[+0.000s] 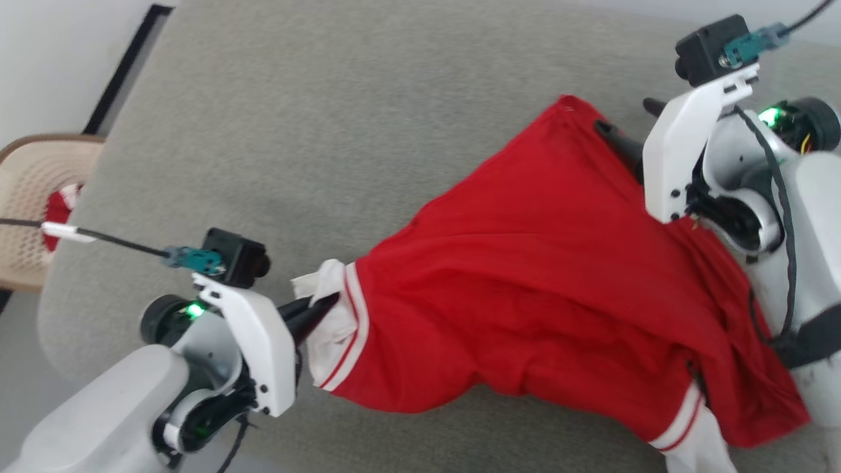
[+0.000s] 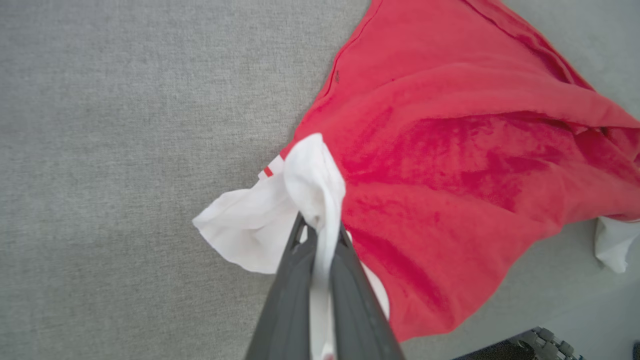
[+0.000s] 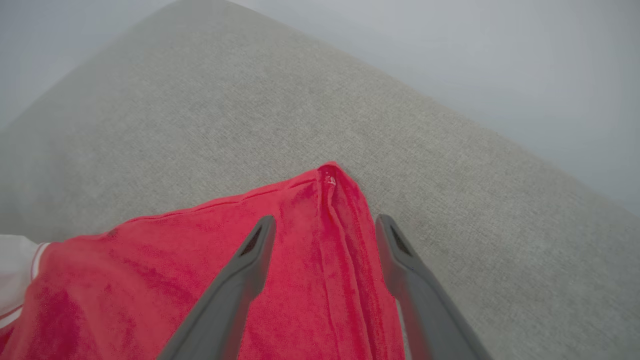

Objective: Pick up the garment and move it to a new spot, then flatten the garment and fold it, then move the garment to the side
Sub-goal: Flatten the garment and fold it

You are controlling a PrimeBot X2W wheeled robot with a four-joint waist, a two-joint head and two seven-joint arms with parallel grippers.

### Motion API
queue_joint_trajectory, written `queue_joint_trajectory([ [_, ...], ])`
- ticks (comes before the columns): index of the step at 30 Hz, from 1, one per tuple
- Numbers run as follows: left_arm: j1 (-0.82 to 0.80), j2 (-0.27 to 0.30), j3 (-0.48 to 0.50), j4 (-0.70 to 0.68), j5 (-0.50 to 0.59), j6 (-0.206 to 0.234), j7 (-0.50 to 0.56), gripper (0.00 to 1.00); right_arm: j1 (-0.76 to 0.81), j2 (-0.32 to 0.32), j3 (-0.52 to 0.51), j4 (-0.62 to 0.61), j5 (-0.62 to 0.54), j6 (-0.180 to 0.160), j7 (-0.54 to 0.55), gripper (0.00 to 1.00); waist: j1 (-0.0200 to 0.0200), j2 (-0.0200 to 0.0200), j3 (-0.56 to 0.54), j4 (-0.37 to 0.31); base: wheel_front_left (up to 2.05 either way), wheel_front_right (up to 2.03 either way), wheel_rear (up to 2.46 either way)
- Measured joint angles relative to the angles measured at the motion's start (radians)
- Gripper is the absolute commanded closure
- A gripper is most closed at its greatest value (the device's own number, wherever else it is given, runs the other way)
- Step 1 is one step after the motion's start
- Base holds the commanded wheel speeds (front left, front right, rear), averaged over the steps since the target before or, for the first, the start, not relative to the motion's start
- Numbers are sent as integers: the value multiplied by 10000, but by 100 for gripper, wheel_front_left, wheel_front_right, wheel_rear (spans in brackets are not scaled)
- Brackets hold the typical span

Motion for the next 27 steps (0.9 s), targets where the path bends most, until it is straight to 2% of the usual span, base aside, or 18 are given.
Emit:
queue_joint_trajectory([
  [8,-602,-817,-339,690,257,-581,82,100,-1675,-640,1791,2600,343,2,-84,0,0,0,406,1011,0,0,0],
  [14,-862,-1256,-479,1189,330,-915,42,100,-2314,-1170,3553,3870,654,4,255,0,0,0,778,1545,0,0,0],
  [21,-1110,-1513,-512,1649,330,-1135,-33,100,-2982,-1085,4276,5112,1356,35,249,0,0,1,1020,1715,0,0,0],
  [23,-1200,-1513,-497,1758,328,-1181,-35,100,-3145,-1064,4445,5252,1639,35,341,100,0,1,1032,1681,0,0,0],
  [27,-1313,-1356,-330,1902,251,-1220,-104,100,-3357,-1106,4704,5325,1977,33,-42,100,0,0,1000,1485,0,0,0],
])
